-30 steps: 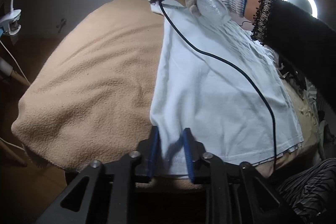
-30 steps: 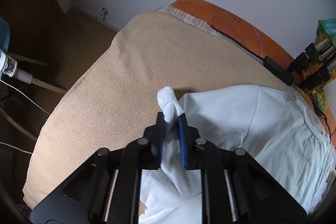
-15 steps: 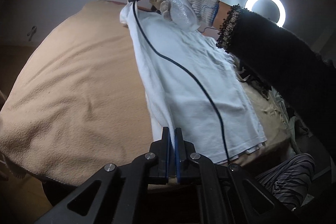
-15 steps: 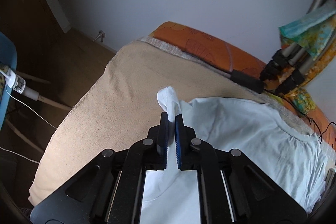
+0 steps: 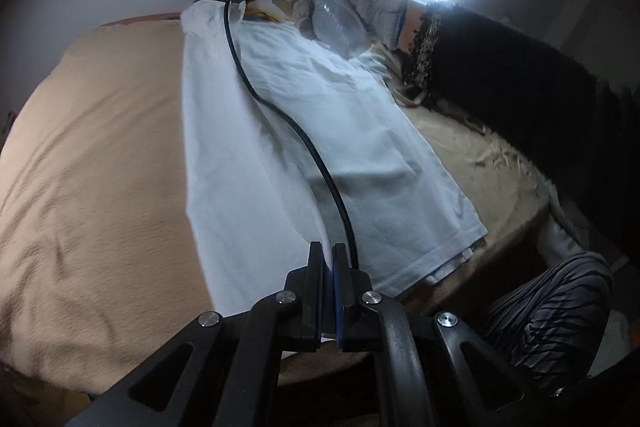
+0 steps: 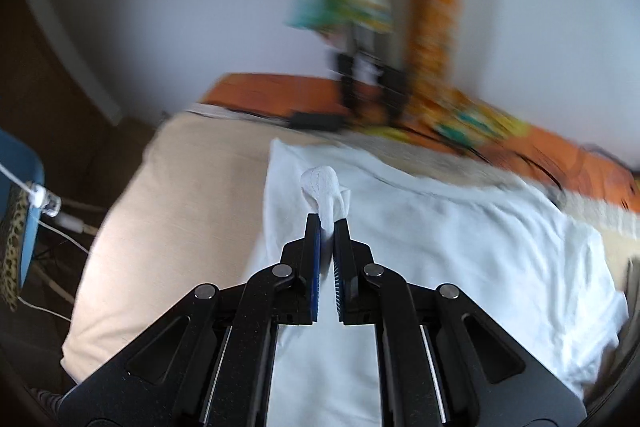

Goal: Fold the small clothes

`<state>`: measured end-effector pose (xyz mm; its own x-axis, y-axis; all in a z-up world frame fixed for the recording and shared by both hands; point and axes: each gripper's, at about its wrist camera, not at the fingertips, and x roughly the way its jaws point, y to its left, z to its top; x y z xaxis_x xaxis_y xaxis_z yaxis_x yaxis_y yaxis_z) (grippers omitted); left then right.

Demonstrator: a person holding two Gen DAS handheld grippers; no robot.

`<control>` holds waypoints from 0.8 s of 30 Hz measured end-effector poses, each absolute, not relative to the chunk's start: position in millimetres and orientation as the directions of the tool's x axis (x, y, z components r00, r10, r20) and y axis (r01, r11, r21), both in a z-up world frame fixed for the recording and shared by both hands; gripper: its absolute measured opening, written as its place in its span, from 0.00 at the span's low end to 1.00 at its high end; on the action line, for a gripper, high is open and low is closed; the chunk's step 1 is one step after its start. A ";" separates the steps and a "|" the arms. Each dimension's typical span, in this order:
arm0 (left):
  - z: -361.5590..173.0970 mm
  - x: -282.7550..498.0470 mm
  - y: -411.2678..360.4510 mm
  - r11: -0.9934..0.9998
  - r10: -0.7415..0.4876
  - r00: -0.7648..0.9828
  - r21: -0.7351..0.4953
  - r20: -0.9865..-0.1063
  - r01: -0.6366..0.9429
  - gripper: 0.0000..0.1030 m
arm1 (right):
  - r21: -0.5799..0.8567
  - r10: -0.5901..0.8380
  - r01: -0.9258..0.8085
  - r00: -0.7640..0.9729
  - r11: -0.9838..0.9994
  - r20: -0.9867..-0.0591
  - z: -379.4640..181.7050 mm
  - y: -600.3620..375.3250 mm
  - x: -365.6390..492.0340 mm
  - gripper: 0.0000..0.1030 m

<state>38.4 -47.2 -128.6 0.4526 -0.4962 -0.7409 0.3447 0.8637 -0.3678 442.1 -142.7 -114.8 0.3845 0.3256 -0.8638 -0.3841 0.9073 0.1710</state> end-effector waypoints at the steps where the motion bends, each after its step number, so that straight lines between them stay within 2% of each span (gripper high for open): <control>1: -131.3 39.9 -51.6 0.861 -0.498 0.442 -0.368 -0.746 0.351 0.01 | 0.178 0.317 -0.363 0.371 0.915 -0.873 -117.0 -153.9 445.0 0.13; 3: -135.1 41.5 -60.1 0.860 -0.496 0.429 -0.362 -0.755 0.359 0.01 | 0.158 0.299 -0.352 0.393 0.923 -0.869 -116.2 -167.9 446.4 0.36; 5: -137.0 42.4 -64.2 0.861 -0.492 0.425 -0.353 -0.760 0.366 0.01 | 0.154 0.296 -0.347 0.407 0.925 -0.864 -113.8 -176.8 447.3 0.43; 8: -137.6 42.6 -69.7 0.857 -0.499 0.422 -0.358 -0.756 0.371 0.01 | 0.175 0.308 -0.341 0.389 0.924 -0.868 -115.1 -186.3 449.3 0.43; 10: -134.9 39.2 -71.6 0.858 -0.494 0.428 -0.345 -0.757 0.380 0.13 | 0.178 0.315 -0.350 0.386 0.920 -0.867 -114.2 -189.1 446.1 0.43; 11: -134.0 37.7 -74.4 0.852 -0.501 0.415 -0.349 -0.759 0.391 0.29 | 0.178 0.319 -0.358 0.388 0.917 -0.864 -112.0 -190.8 443.0 0.43; 13: -130.1 30.2 -73.4 0.843 -0.512 0.405 -0.352 -0.757 0.408 0.37 | 0.179 0.327 -0.366 0.397 0.913 -0.857 -105.5 -194.2 436.2 0.43; 17: -120.8 6.4 -64.3 0.842 -0.507 0.420 -0.327 -0.753 0.430 0.37 | 0.212 0.364 -0.366 0.419 0.906 -0.832 -80.9 -213.8 415.5 0.43; 24: -113.6 -8.4 -29.9 0.902 -0.419 0.500 -0.281 -0.758 0.329 0.35 | 0.268 0.428 -0.369 0.472 0.890 -0.771 -31.6 -266.9 355.0 0.44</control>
